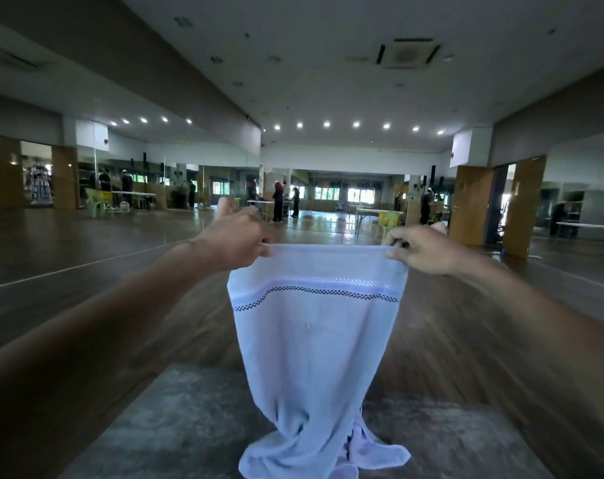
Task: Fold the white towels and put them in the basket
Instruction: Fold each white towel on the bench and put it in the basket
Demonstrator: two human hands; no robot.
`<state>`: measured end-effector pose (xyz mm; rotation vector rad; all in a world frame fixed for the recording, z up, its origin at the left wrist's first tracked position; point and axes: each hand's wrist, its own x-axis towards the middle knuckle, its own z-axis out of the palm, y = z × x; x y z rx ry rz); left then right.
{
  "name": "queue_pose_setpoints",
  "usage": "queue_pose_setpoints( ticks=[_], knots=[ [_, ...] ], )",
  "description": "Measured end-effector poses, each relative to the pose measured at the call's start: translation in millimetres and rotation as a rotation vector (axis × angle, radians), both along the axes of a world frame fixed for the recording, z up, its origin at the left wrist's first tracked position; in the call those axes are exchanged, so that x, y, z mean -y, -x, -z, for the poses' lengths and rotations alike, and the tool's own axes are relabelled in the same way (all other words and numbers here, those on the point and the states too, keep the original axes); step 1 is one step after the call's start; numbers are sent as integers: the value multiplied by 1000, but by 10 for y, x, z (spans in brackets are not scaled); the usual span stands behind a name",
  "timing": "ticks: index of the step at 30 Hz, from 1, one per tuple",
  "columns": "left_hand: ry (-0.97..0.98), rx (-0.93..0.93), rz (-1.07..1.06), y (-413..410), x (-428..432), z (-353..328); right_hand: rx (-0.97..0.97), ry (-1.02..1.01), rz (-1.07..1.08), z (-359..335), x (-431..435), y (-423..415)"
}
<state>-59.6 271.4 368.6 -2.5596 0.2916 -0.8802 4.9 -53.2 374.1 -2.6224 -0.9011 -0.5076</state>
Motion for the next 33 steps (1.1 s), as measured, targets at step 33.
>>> queue_pose_setpoints(
  ticks=[33],
  knots=[
    [514, 154, 1, -432, -95, -646, 218, -130, 211, -846, 279, -447]
  ],
)
